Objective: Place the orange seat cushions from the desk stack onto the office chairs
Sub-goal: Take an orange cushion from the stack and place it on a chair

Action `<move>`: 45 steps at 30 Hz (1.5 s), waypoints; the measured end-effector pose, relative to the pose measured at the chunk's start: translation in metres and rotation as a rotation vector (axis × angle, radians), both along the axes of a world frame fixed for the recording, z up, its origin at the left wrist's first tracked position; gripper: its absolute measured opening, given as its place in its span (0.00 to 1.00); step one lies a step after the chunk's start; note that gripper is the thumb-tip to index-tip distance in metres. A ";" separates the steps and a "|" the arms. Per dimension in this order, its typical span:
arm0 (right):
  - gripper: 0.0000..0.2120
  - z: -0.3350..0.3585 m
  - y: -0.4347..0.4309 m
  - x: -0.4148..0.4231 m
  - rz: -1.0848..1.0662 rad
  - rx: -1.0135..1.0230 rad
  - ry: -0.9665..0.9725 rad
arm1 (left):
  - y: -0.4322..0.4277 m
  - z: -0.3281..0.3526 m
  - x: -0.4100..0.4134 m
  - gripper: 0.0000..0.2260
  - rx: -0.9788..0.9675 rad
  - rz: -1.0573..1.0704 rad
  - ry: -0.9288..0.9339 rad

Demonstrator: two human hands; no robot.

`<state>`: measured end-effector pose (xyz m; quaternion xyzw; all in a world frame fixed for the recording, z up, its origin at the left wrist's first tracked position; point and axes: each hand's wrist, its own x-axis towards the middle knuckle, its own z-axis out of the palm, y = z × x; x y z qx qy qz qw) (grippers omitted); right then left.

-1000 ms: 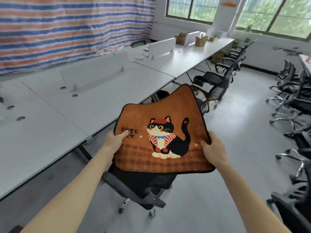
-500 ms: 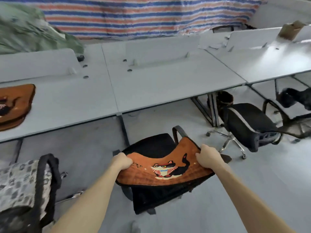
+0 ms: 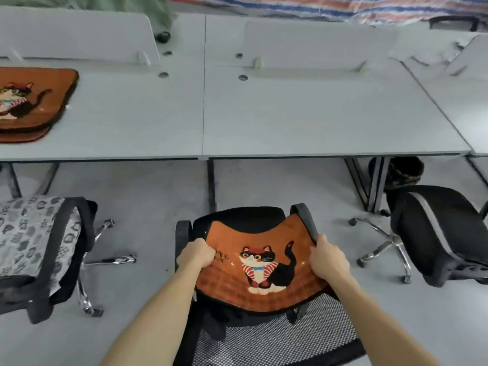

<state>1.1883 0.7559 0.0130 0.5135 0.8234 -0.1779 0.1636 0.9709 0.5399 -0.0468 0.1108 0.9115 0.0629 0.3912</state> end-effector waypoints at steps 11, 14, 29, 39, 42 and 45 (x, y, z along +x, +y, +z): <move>0.08 -0.177 0.045 -0.046 -0.067 -0.200 0.108 | 0.017 -0.148 0.030 0.20 0.008 0.464 -0.140; 0.15 -0.237 0.046 -0.034 -0.163 -0.273 0.066 | 0.015 -0.194 0.047 0.22 -0.040 0.499 -0.191; 0.27 -0.340 0.030 -0.019 -0.428 -0.280 -0.212 | 0.006 -0.286 0.039 0.13 -0.248 0.395 -0.052; 0.29 -0.337 0.005 -0.019 -0.430 -0.081 -0.127 | 0.012 -0.285 0.030 0.27 -0.109 0.131 0.225; 0.31 -0.342 0.002 -0.021 -0.173 -0.068 -0.034 | 0.018 -0.294 0.029 0.32 0.057 -0.245 0.302; 0.34 -0.357 0.000 -0.021 -0.019 -0.140 -0.096 | 0.017 -0.314 0.024 0.34 0.040 -0.445 0.265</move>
